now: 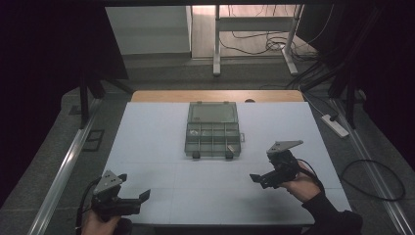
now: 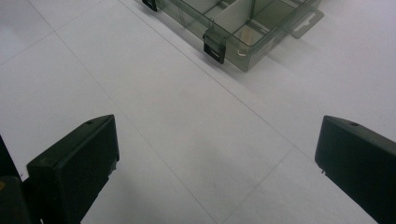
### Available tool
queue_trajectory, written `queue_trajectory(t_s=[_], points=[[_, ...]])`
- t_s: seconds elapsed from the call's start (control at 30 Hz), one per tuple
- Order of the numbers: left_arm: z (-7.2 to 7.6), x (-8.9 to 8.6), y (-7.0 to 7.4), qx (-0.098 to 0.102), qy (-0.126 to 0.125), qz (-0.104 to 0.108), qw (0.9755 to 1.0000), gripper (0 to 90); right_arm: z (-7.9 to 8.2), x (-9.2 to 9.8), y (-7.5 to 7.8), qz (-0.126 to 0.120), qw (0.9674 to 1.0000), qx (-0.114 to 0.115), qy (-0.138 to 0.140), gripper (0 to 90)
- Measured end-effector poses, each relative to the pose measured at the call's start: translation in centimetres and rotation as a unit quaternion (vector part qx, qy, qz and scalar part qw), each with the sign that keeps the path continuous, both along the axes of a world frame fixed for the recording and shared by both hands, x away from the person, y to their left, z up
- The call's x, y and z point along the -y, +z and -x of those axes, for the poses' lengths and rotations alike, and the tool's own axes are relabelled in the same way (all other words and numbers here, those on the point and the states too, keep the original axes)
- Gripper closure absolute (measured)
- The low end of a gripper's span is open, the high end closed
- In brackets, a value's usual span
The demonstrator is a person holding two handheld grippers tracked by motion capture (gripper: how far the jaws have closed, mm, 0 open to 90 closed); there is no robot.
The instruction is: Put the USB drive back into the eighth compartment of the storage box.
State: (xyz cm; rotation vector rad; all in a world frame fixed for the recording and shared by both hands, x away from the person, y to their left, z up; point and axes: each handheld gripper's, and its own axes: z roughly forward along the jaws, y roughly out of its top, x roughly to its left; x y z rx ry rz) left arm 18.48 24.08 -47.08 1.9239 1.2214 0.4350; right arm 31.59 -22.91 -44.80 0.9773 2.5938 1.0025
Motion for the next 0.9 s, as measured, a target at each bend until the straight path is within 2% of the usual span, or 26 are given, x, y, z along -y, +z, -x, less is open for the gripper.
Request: queue_trajectory(t_s=[0.9], points=[[0.0,0.0,0.0,-0.001,0.001,0.0,1.0,1.9,2.3,3.7,0.7,-0.009,0.9993,0.01,-0.034,0.0]])
